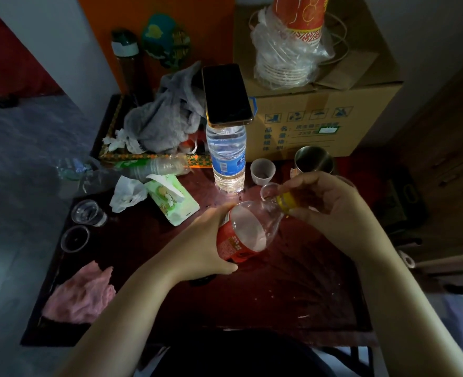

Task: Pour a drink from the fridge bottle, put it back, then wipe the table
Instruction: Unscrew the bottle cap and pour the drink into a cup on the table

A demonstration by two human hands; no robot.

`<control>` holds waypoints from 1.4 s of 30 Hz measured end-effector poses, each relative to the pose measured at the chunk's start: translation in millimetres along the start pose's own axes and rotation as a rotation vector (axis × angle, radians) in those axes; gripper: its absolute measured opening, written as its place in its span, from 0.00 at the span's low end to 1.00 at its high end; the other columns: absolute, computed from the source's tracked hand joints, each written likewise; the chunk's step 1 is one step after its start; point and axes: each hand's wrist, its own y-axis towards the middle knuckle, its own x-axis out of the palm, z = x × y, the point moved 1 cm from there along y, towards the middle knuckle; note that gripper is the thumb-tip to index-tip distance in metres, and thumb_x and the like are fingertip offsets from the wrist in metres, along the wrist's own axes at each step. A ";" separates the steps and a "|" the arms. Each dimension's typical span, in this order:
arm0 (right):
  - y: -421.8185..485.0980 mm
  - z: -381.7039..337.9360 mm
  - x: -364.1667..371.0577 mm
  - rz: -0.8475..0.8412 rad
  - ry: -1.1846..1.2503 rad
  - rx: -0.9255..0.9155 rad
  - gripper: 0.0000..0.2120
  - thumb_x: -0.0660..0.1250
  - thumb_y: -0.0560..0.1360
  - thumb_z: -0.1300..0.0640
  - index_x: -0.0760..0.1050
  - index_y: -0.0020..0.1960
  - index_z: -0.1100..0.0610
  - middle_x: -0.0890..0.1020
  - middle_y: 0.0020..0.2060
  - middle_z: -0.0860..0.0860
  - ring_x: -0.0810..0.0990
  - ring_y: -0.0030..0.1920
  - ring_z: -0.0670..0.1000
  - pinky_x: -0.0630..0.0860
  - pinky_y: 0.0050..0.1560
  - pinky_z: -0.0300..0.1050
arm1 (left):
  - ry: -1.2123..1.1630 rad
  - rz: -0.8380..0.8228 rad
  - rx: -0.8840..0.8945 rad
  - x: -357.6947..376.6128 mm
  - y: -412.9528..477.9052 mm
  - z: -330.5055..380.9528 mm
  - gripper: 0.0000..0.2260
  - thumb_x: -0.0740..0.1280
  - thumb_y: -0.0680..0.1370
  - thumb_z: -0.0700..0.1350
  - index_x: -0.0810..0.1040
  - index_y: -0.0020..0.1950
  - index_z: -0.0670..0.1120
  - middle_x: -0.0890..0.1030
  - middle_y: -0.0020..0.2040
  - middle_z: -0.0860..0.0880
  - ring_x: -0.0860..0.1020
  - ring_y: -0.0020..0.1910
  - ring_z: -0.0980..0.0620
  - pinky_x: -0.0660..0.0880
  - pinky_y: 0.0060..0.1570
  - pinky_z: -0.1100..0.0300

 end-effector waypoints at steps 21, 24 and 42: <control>-0.6 1.8 -2.9 -0.058 0.012 0.003 0.17 0.72 0.70 0.61 0.76 0.58 0.59 0.82 0.55 0.54 0.80 0.57 0.52 0.76 0.60 0.53 | -0.039 -0.146 0.008 -2.3 10.1 0.6 0.46 0.78 0.60 0.51 0.57 0.72 0.63 0.69 0.65 0.63 0.70 0.62 0.66 0.70 0.62 0.64; 1.0 1.2 3.5 0.016 -0.118 -0.027 0.19 0.72 0.70 0.53 0.76 0.59 0.57 0.80 0.57 0.50 0.79 0.57 0.47 0.76 0.58 0.45 | -0.036 -0.137 0.013 -2.0 9.7 1.0 0.47 0.78 0.61 0.50 0.56 0.73 0.62 0.69 0.66 0.63 0.70 0.62 0.67 0.69 0.61 0.67; -5.1 13.6 -14.7 0.161 -0.354 0.025 0.12 0.69 0.73 0.56 0.77 0.55 0.47 0.79 0.49 0.41 0.79 0.48 0.39 0.73 0.47 0.29 | 0.003 -0.082 -0.064 -2.0 19.1 -7.9 0.46 0.79 0.60 0.51 0.56 0.71 0.63 0.69 0.62 0.61 0.70 0.59 0.63 0.69 0.58 0.65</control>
